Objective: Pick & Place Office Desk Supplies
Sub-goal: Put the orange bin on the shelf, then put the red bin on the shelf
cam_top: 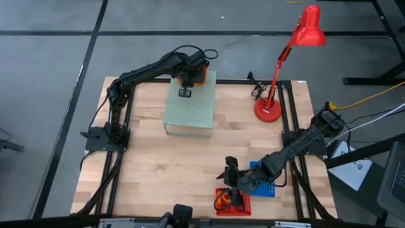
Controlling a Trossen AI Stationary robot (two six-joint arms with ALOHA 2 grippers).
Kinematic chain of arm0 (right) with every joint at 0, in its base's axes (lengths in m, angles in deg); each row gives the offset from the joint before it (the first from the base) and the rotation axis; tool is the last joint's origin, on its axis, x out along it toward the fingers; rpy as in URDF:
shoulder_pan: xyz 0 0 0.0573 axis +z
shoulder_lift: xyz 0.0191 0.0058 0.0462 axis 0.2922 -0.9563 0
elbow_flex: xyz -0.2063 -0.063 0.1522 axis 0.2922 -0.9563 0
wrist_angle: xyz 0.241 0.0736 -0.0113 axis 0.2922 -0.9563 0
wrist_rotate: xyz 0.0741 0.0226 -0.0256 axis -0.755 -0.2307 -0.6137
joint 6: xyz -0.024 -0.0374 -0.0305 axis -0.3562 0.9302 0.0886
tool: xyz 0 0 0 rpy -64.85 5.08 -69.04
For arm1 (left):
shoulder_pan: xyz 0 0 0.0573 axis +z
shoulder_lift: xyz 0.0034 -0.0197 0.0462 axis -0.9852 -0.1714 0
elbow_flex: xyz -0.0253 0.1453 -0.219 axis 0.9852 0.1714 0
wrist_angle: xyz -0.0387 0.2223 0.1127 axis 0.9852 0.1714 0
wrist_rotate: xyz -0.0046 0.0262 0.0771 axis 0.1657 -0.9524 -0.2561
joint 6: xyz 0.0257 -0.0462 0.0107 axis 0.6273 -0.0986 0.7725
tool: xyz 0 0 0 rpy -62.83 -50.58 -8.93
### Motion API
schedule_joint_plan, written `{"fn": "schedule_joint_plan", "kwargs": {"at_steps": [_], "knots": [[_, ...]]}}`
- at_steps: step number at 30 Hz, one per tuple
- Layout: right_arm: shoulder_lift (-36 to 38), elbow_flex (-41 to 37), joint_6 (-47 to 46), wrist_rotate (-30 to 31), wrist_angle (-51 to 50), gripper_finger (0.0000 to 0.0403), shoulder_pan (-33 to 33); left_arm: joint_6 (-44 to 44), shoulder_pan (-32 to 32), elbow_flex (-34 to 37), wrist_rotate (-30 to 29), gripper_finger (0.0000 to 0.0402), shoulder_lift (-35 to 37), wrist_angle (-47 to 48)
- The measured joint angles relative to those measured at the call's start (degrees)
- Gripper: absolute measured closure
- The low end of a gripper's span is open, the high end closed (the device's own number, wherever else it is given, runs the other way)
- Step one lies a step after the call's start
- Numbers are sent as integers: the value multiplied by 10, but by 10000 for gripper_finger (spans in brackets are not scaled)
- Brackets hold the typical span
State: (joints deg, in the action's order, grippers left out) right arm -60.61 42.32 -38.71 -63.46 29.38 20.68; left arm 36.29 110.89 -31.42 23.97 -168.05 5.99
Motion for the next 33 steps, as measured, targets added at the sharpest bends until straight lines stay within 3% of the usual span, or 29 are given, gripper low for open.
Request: {"fn": "schedule_joint_plan", "kwargs": {"at_steps": [24,33], "knots": [[0,0,1,-2,0,188,0,-41,-30,-77,-7,274,0,17],[0,0,40,0,12,188,0,-173,-98,-77,121,276,43,-21]]}}
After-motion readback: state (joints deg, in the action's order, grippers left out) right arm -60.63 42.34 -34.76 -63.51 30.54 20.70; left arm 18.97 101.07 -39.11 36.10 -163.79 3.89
